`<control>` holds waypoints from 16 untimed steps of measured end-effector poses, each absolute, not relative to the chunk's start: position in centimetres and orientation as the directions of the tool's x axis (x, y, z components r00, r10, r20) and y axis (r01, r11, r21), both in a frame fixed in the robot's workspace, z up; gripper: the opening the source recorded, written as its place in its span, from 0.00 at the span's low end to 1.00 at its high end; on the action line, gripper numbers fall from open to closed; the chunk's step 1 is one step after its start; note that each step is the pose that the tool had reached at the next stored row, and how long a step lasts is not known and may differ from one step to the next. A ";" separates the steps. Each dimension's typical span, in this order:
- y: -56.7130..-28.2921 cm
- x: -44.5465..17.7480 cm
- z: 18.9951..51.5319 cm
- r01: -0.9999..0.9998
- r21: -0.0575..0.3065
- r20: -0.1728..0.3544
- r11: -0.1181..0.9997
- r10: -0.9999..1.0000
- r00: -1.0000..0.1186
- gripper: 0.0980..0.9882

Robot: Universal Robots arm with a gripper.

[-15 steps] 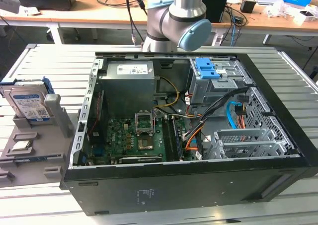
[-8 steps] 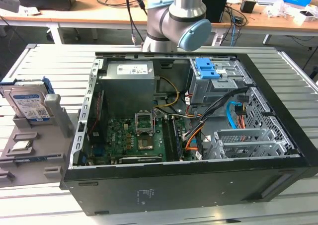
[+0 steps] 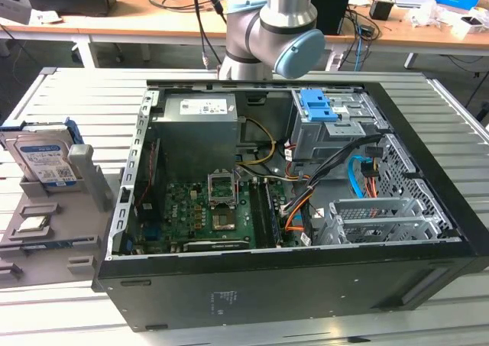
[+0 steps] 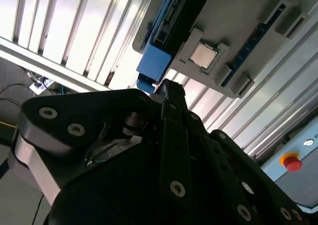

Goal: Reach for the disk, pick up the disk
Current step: 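Pick up the disk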

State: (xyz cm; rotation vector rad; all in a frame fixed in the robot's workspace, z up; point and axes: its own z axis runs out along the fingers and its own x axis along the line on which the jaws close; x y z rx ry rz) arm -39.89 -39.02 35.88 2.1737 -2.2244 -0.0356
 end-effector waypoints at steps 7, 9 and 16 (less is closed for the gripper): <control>-39.0 -39.9 35.9 -0.997 0.038 0.015 0.073 -0.997 -0.072 0.01; -39.0 -39.9 35.9 -0.997 0.038 0.015 0.073 -0.997 -0.073 0.01; -39.0 -39.9 35.9 -0.997 0.038 0.015 0.074 -0.997 -0.073 0.29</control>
